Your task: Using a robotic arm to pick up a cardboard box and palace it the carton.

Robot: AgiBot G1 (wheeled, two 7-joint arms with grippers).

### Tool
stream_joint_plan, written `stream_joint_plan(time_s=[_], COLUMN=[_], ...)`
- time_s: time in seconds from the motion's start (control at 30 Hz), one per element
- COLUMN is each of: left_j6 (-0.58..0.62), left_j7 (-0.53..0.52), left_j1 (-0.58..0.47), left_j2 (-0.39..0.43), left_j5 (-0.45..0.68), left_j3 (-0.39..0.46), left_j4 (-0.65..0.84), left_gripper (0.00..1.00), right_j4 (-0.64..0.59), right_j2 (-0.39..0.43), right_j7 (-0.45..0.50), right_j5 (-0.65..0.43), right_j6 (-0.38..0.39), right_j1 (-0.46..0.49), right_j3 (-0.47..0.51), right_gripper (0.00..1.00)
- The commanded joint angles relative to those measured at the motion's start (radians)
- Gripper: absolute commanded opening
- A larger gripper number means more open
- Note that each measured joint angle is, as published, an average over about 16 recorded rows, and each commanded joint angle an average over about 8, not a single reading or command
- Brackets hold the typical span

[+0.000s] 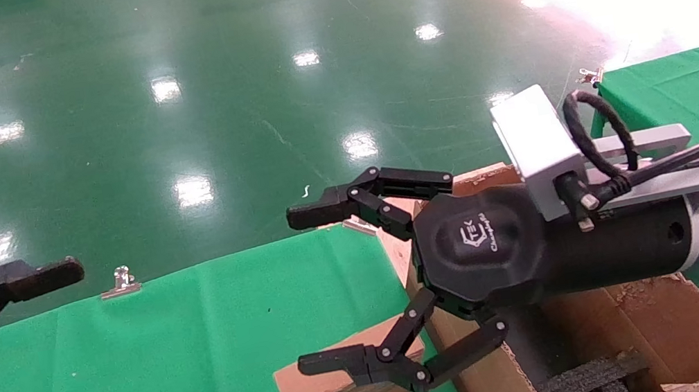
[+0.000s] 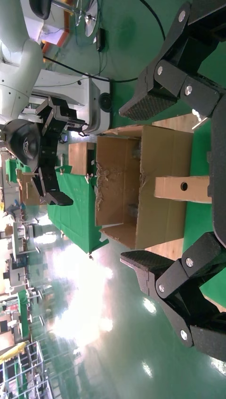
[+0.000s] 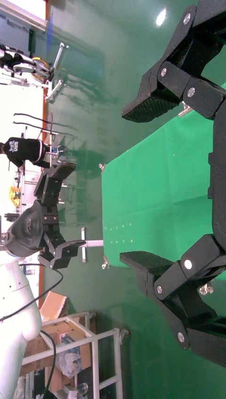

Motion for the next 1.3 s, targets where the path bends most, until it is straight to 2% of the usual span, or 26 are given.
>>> stream_joint_plan(time_s=[0.03, 0.13, 0.17, 0.37, 0.6, 0.9, 1.3], left_j6=[0.0, 0.0, 0.0, 0.0, 0.0, 0.0, 0.0], left_j7=[0.0, 0.0, 0.0, 0.0, 0.0, 0.0, 0.0], left_j1=[0.0, 0.0, 0.0, 0.0, 0.0, 0.0, 0.0], left_j2=[0.0, 0.0, 0.0, 0.0, 0.0, 0.0, 0.0], left_j5=[0.0, 0.0, 0.0, 0.0, 0.0, 0.0, 0.0], left_j3=[0.0, 0.0, 0.0, 0.0, 0.0, 0.0, 0.001], left_j4=[0.0, 0.0, 0.0, 0.0, 0.0, 0.0, 0.0], left_gripper=[0.39, 0.04, 0.0, 0.0, 0.0, 0.0, 0.0], right_j4=[0.0, 0.0, -0.001, 0.011, 0.05, 0.059, 0.06], right_j2=[0.0, 0.0, 0.0, 0.008, 0.0, -0.089, -0.203], right_j7=[0.0, 0.0, 0.0, 0.001, 0.006, 0.012, 0.043], right_j5=[0.0, 0.0, 0.0, -0.043, -0.235, -0.519, -0.759], right_j6=[0.0, 0.0, 0.0, 0.001, -0.016, -0.043, -0.023], right_j1=[0.0, 0.0, 0.0, 0.012, 0.1, 0.24, 0.319], right_j3=[0.0, 0.0, 0.0, -0.015, -0.093, -0.246, -0.388], right_gripper=[1.0, 1.0, 1.0, 1.0, 1.0, 1.0, 1.0])
